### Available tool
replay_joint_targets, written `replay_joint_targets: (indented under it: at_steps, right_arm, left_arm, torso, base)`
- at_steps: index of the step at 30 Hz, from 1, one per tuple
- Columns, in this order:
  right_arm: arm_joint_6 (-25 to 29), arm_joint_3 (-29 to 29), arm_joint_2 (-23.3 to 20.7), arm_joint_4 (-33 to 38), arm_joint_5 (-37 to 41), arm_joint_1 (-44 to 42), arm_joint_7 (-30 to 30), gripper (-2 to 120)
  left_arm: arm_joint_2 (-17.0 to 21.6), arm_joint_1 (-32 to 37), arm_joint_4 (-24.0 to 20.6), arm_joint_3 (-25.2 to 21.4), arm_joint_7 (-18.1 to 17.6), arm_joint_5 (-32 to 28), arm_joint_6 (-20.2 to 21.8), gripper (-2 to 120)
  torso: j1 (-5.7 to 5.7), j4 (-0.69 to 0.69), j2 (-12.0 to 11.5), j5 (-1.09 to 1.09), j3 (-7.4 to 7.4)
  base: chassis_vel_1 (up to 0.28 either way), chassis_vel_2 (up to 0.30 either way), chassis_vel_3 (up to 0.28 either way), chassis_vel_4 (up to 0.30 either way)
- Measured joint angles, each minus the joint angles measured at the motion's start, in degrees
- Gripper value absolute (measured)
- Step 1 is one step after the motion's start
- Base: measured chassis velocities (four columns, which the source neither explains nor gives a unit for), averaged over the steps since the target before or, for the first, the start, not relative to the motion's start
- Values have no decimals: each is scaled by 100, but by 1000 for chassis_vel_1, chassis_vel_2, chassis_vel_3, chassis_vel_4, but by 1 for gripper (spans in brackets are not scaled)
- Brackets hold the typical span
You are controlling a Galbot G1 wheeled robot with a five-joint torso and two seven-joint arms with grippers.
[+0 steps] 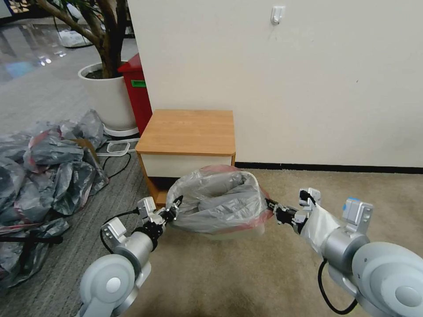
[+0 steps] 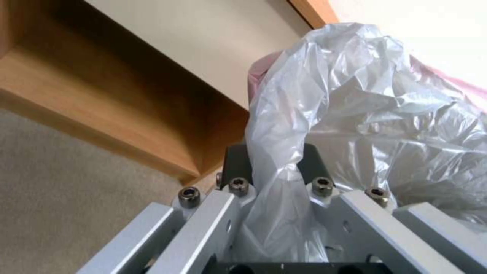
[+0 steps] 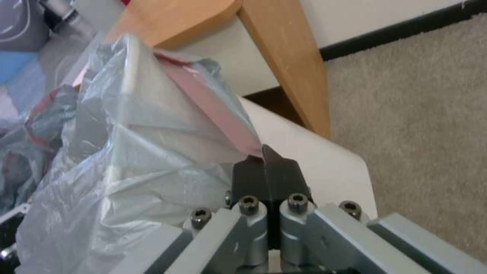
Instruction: Pick up the garbage bag from the table and place it over the trash can.
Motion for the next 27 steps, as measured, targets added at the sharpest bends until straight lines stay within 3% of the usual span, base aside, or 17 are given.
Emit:
replay_joint_targets:
  at_steps: [5,9,19,27]
  right_arm:
    - [89,-33,53,4,-367,-56,-262,0]
    - [198,-217,227,12,-1184,-287,-875,0]
    - [551,-471,340,-87,-3006,-378,-1858,0]
    - [698,-513,324,-533,-3515,-312,-2188,0]
  left_arm:
    - [4,-99,62,-2,-173,-295,55,7]
    - [-1,-192,142,-4,-405,-666,122,7]
    - [49,-132,32,-64,-464,-926,230,7]
    - [85,-139,-92,-84,-502,-1025,269,7]
  torso:
    - [0,1,0,0,0]
    - [0,0,0,-1,0]
    - [0,0,0,-1,0]
    - [0,0,0,0,0]
  base:
    - [0,0,0,0]
    - [0,0,0,0]
    - [0,0,0,0]
    - [0,0,0,0]
